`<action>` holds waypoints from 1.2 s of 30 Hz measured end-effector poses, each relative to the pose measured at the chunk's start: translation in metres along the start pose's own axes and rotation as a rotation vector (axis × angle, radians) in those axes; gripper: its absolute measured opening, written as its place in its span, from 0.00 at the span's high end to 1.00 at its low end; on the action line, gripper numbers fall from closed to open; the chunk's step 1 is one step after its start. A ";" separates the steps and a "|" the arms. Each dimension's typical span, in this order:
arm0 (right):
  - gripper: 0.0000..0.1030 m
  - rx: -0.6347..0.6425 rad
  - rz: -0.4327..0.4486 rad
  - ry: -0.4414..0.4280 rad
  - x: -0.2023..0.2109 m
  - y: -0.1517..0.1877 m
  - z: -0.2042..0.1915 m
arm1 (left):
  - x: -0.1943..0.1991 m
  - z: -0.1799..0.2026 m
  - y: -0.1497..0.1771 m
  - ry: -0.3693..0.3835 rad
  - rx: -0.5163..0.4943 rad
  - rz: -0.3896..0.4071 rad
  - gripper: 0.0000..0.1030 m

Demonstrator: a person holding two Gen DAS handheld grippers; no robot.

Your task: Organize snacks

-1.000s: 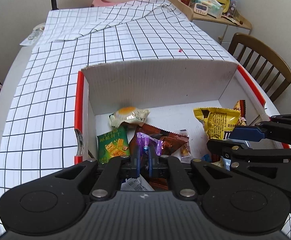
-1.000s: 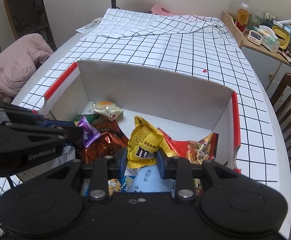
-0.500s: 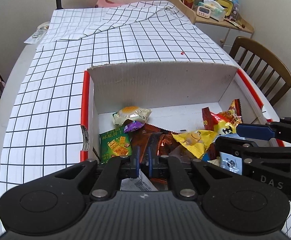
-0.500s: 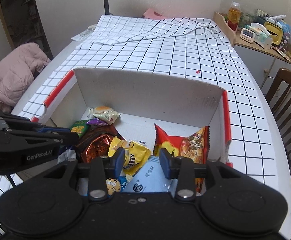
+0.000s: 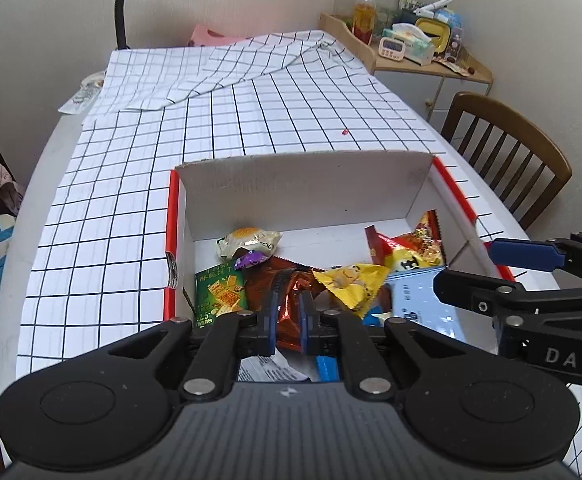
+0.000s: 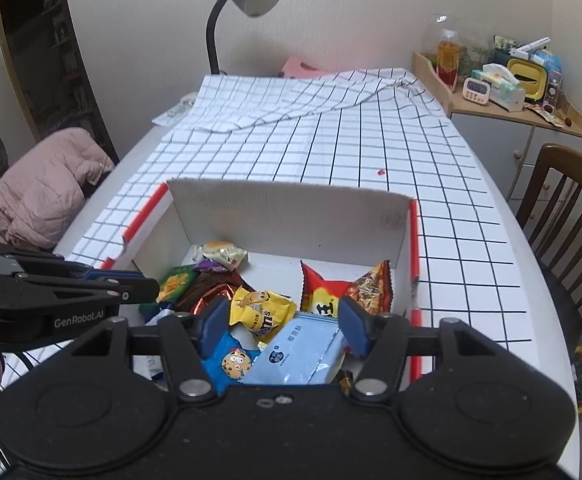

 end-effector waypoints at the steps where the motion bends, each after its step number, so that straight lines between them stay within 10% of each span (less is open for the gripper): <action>1: 0.37 -0.001 0.012 0.000 0.005 0.001 0.001 | 0.004 0.001 0.001 -0.001 0.001 0.006 0.90; 8: 0.25 -0.007 0.068 -0.013 0.036 0.008 0.002 | 0.031 0.010 0.009 -0.008 0.020 0.038 0.83; 16: 0.19 0.000 0.118 -0.043 0.071 0.019 -0.002 | 0.064 0.019 0.020 -0.012 0.035 0.107 0.49; 36: 0.00 0.000 0.204 -0.073 0.130 0.049 -0.012 | 0.124 0.027 0.057 0.005 0.058 0.206 0.21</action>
Point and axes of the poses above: each gripper's, at about its wrist camera, not at the fingertips, and x roughly against the way its jaws point, z to its right, y to its underside, the point moved 3 cm from there along -x, roughly the way its jaws point, and after that the axes turned 4 degrees about -y, right-handed, at the moved point
